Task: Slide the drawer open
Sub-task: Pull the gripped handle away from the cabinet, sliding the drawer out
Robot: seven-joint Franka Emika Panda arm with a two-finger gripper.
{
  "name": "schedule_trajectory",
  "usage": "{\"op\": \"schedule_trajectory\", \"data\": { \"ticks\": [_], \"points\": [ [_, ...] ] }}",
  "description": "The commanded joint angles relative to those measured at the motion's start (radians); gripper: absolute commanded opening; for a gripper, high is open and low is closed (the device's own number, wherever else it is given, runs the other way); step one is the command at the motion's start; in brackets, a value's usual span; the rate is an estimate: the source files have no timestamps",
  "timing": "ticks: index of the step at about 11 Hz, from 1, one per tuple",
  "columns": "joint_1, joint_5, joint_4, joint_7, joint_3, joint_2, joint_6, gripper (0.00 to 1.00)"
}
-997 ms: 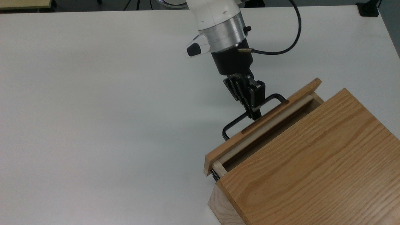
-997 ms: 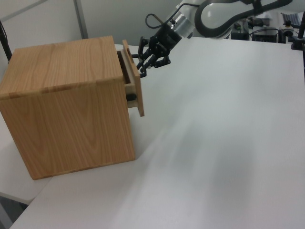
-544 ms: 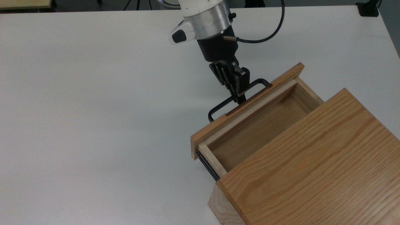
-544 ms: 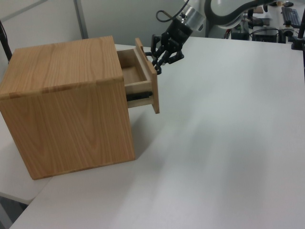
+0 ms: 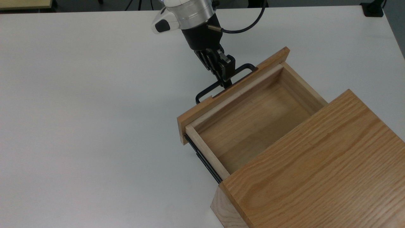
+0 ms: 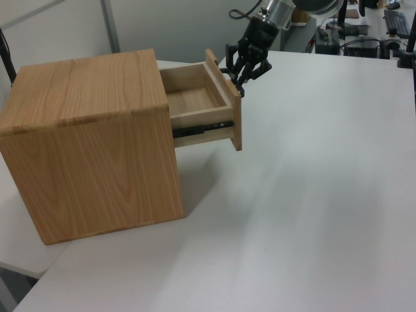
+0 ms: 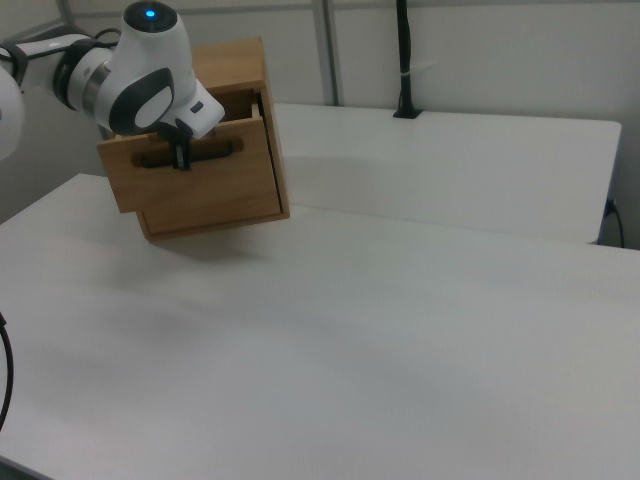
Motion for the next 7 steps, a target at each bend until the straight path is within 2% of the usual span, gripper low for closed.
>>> {"op": "schedule_trajectory", "data": {
  "ticks": [1, 5, 7],
  "points": [
    [-0.025, -0.041, -0.047, -0.041, -0.008, -0.063, -0.099, 0.05],
    [-0.068, -0.071, -0.056, -0.044, -0.011, -0.083, -0.200, 0.07],
    [-0.073, -0.074, -0.053, -0.102, -0.014, -0.105, -0.266, 0.15]
  ]
}}
